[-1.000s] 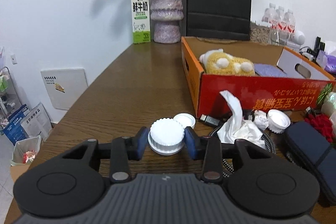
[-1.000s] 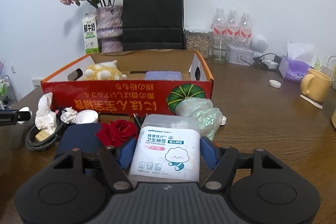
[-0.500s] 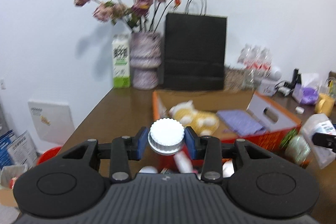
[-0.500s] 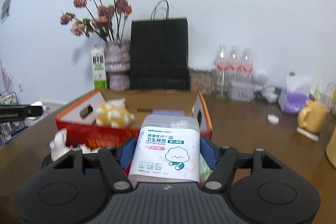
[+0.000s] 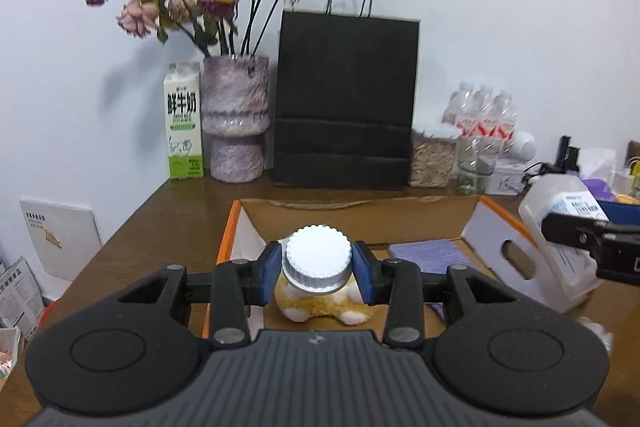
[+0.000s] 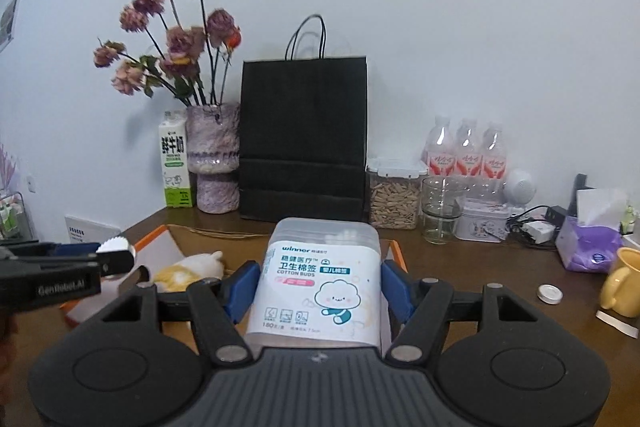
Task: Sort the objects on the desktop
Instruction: 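Carry the white cap and cotton-swab box into the cardboard box and release both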
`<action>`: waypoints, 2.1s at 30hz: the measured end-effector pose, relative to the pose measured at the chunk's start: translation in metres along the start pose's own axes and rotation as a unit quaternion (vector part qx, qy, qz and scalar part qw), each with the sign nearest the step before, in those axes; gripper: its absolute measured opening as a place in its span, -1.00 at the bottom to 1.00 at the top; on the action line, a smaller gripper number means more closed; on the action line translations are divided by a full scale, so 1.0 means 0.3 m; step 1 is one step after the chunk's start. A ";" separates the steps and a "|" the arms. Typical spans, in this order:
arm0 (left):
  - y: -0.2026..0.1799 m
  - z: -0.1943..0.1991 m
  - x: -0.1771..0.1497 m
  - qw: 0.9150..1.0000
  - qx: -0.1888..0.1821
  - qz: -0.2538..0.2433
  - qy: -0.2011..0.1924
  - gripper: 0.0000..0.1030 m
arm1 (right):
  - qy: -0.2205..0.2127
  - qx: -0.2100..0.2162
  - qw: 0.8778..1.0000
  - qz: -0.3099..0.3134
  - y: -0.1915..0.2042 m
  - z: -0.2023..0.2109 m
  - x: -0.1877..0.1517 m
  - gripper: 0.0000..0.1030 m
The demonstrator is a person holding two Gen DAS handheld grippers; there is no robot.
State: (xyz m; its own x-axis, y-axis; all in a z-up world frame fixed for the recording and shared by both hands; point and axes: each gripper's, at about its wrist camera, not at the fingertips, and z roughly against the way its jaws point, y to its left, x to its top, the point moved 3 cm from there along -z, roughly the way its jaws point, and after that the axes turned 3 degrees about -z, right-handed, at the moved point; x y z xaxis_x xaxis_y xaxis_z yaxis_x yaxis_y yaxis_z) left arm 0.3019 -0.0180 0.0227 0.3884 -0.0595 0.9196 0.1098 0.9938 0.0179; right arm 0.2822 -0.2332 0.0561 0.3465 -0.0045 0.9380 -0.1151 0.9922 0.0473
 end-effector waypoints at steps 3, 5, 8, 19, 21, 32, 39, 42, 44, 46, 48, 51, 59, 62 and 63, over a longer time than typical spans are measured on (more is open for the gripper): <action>0.012 -0.061 -0.026 1.000 0.009 0.002 0.019 -0.24 | 0.016 0.001 1.000 0.002 -0.007 -0.105 -0.004 0.27; 0.020 -0.094 -0.049 0.999 0.015 0.000 0.032 -0.24 | 0.025 0.003 1.000 -0.004 -0.020 -0.155 -0.019 0.27; 0.016 -0.133 -0.080 0.998 0.017 -0.006 0.055 -0.24 | 0.045 0.007 0.999 -0.008 -0.035 -0.198 -0.058 0.27; -0.033 -0.167 -0.129 0.996 0.012 -0.033 0.081 -0.29 | 0.090 -0.001 0.996 0.005 -0.028 -0.256 -0.144 0.27; -0.032 -0.177 -0.134 0.996 0.007 -0.029 0.089 -0.28 | 0.094 -0.006 0.996 0.009 -0.028 -0.258 -0.151 0.27; -0.028 -0.171 -0.132 0.996 -0.004 -0.024 0.087 -0.11 | 0.109 -0.004 0.994 0.016 -0.027 -0.270 -0.174 0.29; -0.057 -0.134 -0.120 0.997 0.001 -0.042 0.059 0.90 | 0.089 0.006 0.996 0.006 -0.036 -0.238 -0.159 0.77; -0.044 -0.114 -0.105 0.998 0.020 -0.037 0.038 1.00 | 0.080 0.009 0.997 0.001 -0.044 -0.222 -0.149 0.88; -0.028 -0.108 -0.097 0.999 0.018 -0.019 0.033 1.00 | 0.075 0.013 0.997 -0.004 -0.052 -0.213 -0.140 0.95; -0.018 -0.107 -0.094 0.999 0.025 -0.012 0.034 1.00 | 0.070 0.016 0.997 -0.009 -0.057 -0.206 -0.134 1.00; -0.009 -0.108 -0.094 0.999 0.032 -0.008 0.036 1.00 | 0.068 0.018 0.997 -0.012 -0.058 -0.199 -0.132 1.00; -0.002 -0.100 -0.090 0.999 0.034 -0.002 0.036 1.00 | 0.063 0.020 0.998 -0.012 -0.056 -0.188 -0.128 1.00; -0.010 -0.064 -0.078 0.998 0.053 -0.016 0.023 1.00 | 0.054 0.008 0.998 -0.003 -0.052 -0.168 -0.125 1.00; -0.009 -0.031 -0.068 0.998 0.063 -0.015 0.002 1.00 | 0.054 0.004 0.999 0.002 -0.046 -0.162 -0.121 1.00; -0.007 -0.025 -0.064 0.998 0.066 -0.015 -0.002 1.00 | 0.052 0.003 0.999 0.003 -0.042 -0.157 -0.116 1.00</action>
State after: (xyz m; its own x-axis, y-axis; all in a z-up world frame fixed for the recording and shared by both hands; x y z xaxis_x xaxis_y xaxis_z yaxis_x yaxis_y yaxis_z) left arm 0.3011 -0.0196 0.0020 0.3825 -0.0902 0.9196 0.0010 0.9953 0.0972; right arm 0.3154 -0.2398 0.0068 0.4406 0.0148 0.8976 -0.1225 0.9915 0.0438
